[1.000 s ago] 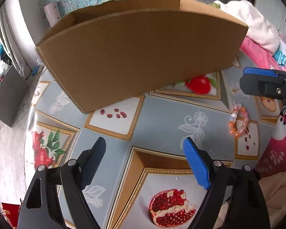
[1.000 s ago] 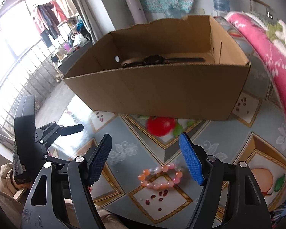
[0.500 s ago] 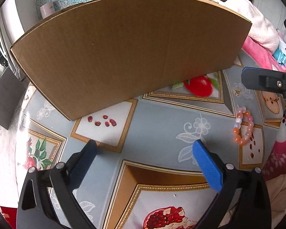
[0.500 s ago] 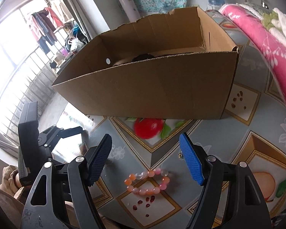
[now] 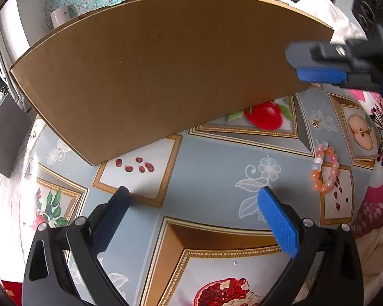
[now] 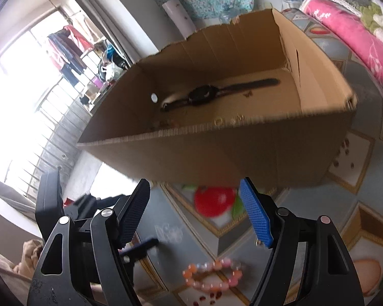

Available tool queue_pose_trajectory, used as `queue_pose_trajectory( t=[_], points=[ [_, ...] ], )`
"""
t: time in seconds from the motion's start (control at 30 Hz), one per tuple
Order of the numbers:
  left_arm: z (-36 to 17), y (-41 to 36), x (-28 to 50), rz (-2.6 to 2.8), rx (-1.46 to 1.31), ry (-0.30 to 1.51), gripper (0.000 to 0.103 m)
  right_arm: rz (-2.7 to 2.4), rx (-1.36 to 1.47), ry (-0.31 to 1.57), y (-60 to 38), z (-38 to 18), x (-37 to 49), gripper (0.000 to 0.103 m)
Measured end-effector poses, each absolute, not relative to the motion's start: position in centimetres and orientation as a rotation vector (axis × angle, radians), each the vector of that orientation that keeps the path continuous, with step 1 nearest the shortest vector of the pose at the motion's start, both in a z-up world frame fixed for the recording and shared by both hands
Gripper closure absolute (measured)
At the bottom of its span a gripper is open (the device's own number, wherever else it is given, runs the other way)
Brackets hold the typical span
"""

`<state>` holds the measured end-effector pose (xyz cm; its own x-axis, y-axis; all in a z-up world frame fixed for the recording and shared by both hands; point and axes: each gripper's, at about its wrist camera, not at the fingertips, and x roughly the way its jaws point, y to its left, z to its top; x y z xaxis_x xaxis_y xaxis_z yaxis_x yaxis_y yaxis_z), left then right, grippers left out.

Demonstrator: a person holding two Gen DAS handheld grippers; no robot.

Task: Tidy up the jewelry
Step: 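Move the left gripper to another pink bead bracelet while the right gripper approaches a gold clip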

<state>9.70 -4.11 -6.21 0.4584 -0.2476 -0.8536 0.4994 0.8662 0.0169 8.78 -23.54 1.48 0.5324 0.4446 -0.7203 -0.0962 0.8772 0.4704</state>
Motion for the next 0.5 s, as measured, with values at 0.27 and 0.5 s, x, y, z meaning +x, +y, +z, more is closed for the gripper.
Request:
queue_pose_trajectory(
  t=[0.27,0.5],
  points=[
    [-6.3,-4.2,10.0,-0.473,0.286,0.999,0.004,0.277,0.404,0.958,-24.2,1.3,9.7,0.034],
    [-6.3,-4.0,9.6,-0.466,0.280,0.985,0.004,0.236,0.395,0.951,-24.5,1.3,9.8,0.034]
  ],
)
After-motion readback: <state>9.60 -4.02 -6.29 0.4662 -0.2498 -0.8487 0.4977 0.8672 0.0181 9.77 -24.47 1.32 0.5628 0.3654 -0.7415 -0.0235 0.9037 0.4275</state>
